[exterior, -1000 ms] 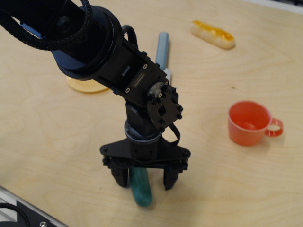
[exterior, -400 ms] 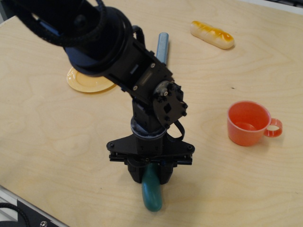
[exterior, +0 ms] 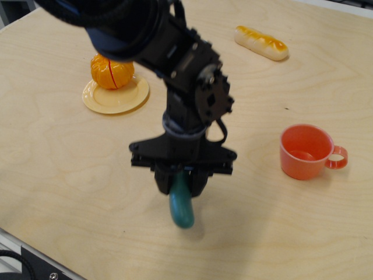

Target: Put cucumber in cup

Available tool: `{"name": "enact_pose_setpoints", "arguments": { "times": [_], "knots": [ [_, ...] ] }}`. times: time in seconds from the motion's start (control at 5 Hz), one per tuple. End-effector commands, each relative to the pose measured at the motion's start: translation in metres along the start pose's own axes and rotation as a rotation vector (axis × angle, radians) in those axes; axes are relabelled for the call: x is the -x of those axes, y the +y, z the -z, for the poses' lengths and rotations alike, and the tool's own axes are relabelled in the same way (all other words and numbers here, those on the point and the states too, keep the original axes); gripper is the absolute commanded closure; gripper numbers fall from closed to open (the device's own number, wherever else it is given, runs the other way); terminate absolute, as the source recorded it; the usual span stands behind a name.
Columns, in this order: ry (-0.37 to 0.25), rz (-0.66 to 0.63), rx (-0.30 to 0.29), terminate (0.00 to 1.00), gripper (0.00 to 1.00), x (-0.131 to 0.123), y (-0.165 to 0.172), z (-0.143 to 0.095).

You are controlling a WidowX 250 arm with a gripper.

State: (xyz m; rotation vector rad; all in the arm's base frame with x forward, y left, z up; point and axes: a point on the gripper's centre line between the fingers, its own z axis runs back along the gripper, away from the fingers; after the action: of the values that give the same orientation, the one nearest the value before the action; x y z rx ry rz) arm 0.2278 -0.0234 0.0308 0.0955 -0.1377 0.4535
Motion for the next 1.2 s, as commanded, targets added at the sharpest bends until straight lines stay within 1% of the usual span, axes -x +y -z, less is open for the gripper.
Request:
{"name": "enact_pose_setpoints", "arguments": {
  "times": [0.0, 0.2, 0.4, 0.6, 0.8, 1.0],
  "knots": [
    [-0.15, 0.063, 0.12, 0.0, 1.0, -0.046, -0.029, -0.047],
    [-0.2, 0.136, 0.145, 0.0, 1.0, -0.061, -0.051, -0.056],
    [-0.25, 0.202, 0.14, 0.0, 1.0, -0.071, -0.069, -0.057],
    [-0.289, 0.258, 0.145, 0.0, 1.0, -0.073, -0.087, -0.054],
    [-0.327, 0.305, 0.169, 0.0, 1.0, -0.073, -0.106, -0.058],
    [-0.357, 0.316, 0.177, 0.0, 1.0, -0.074, -0.116, -0.067]
  ]
}}
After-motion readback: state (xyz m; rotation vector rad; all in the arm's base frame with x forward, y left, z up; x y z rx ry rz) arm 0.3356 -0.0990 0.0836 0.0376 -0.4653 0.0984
